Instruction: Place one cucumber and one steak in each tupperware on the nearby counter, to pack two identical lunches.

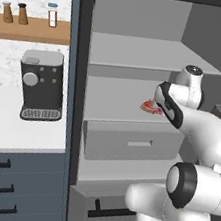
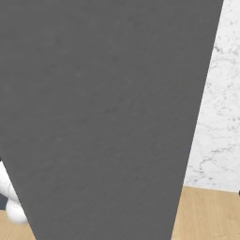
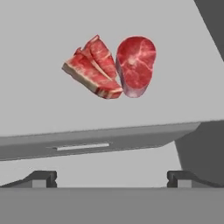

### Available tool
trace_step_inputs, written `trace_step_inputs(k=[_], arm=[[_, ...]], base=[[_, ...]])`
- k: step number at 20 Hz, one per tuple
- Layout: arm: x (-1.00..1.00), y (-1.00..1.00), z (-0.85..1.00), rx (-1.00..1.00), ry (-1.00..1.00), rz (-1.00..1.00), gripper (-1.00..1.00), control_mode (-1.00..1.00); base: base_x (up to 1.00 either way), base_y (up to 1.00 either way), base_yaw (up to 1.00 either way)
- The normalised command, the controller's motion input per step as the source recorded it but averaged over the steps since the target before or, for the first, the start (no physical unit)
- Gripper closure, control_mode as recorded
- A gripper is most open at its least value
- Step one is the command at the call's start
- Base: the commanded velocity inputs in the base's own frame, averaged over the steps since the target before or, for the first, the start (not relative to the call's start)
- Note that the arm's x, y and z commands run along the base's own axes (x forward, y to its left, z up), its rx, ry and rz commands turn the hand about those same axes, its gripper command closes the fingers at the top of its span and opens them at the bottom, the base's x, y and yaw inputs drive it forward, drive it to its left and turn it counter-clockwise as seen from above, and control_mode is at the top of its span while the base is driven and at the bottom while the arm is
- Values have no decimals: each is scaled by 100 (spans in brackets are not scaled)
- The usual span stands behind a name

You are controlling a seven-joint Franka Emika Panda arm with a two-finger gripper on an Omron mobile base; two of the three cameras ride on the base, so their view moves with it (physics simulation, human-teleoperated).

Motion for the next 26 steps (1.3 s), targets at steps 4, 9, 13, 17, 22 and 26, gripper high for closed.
trace_step_inputs(k=[4, 9, 13, 17, 22, 26], arm=[[0, 0, -58, -3, 0, 5, -100, -100], [3, -22, -35, -4, -9, -2, -100, -100], [17, -4, -13, -1, -17, -8, -100, -100], [38, 0, -1, 2, -12, -10, -100, -100], [53, -19, -10, 1, 0, -1, -100, -100], [42, -42, -18, 0, 0, 0, -100, -100]], base=[[0, 0, 0], [0, 0, 0], [0, 0, 0], [0, 0, 0], [0, 0, 0], [0, 0, 0]])
